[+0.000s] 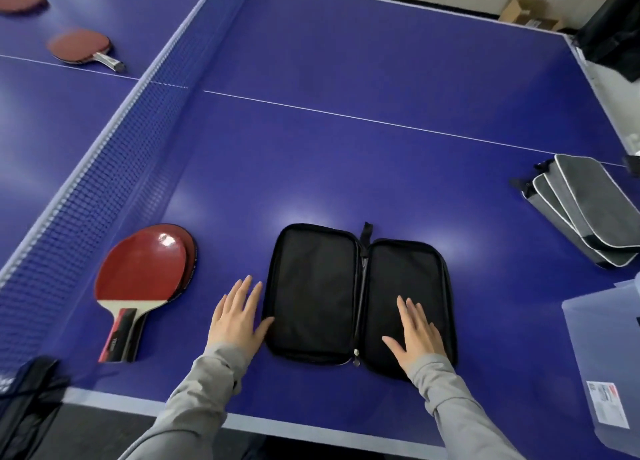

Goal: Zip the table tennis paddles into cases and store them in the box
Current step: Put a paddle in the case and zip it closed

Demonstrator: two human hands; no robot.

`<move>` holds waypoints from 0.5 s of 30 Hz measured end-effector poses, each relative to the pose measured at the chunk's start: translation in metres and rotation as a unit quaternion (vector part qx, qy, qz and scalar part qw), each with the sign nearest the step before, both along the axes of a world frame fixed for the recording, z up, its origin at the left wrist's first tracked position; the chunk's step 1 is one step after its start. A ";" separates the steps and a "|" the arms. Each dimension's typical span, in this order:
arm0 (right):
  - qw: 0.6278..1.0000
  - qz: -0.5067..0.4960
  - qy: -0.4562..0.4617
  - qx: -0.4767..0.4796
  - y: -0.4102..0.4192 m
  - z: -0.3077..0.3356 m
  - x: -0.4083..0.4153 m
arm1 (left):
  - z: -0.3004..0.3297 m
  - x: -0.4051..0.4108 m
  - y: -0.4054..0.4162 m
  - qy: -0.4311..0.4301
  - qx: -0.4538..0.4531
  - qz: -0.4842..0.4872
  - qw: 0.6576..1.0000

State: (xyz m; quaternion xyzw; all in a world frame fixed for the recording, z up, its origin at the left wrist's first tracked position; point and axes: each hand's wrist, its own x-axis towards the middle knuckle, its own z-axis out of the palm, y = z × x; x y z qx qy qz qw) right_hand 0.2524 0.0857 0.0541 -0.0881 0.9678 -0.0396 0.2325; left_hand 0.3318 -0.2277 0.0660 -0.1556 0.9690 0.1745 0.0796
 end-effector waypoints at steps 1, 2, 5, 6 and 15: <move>1.000 -0.006 0.005 -0.003 -0.004 0.001 0.002 | 0.002 0.009 -0.015 0.027 0.002 0.038 0.999; 1.000 -0.013 0.007 -0.005 -0.007 0.001 0.004 | 0.003 0.019 -0.031 0.052 -0.003 0.077 0.996; 0.999 -0.038 0.015 -0.018 -0.014 0.004 0.008 | 0.001 0.047 -0.078 0.096 -0.040 0.184 0.977; 0.998 -0.048 0.020 -0.023 -0.014 0.005 0.009 | 0.000 0.055 -0.092 0.102 -0.045 0.221 0.969; 0.987 -0.144 0.062 -0.032 -0.004 0.017 0.009 | -0.019 0.077 -0.155 -0.063 0.039 0.381 0.922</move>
